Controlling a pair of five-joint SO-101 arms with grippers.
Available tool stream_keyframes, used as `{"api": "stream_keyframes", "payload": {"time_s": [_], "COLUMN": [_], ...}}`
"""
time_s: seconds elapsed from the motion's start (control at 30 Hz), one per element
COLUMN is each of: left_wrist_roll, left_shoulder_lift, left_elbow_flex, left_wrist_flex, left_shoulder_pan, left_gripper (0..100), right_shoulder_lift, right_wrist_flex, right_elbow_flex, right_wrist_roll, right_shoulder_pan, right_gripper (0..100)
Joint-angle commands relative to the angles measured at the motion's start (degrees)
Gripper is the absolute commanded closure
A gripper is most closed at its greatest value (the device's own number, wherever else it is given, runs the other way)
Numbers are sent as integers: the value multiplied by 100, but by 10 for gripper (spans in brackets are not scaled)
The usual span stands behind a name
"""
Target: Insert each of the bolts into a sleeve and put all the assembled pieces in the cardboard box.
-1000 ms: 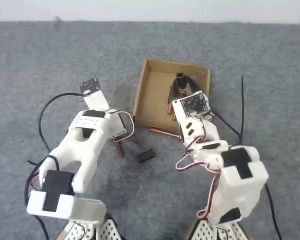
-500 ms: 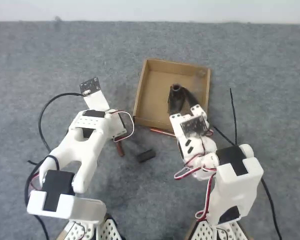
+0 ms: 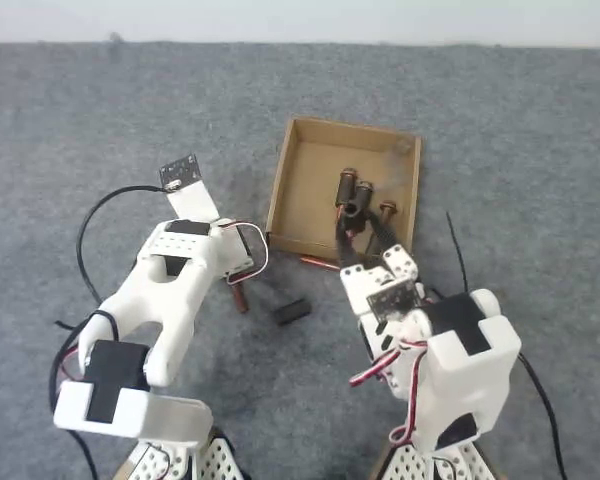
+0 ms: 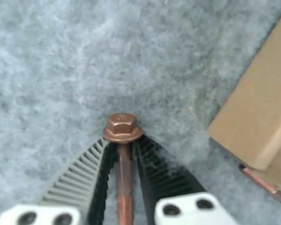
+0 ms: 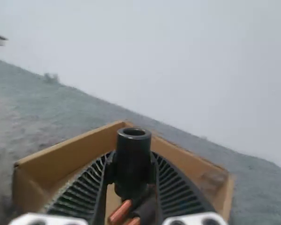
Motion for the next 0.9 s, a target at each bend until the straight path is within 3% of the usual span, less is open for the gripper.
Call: {"api": "stream_keyframes", "payload": {"time_s": [0.0, 0.87], "left_wrist_roll": [-18, -9], "left_shoulder_lift": [-97, -273], "left_elbow_flex": [-145, -312], "left_wrist_flex": [-141, -158], "left_shoulder_pan": [9, 9], "left_gripper": [990, 990], "right_shoulder_lift": [-127, -365], "right_wrist_flex": [-171, -145], "right_elbow_flex": [202, 703], "right_wrist_roll": [-70, -387], "right_shoulder_pan": [-242, -884], "right_gripper": [992, 992]}}
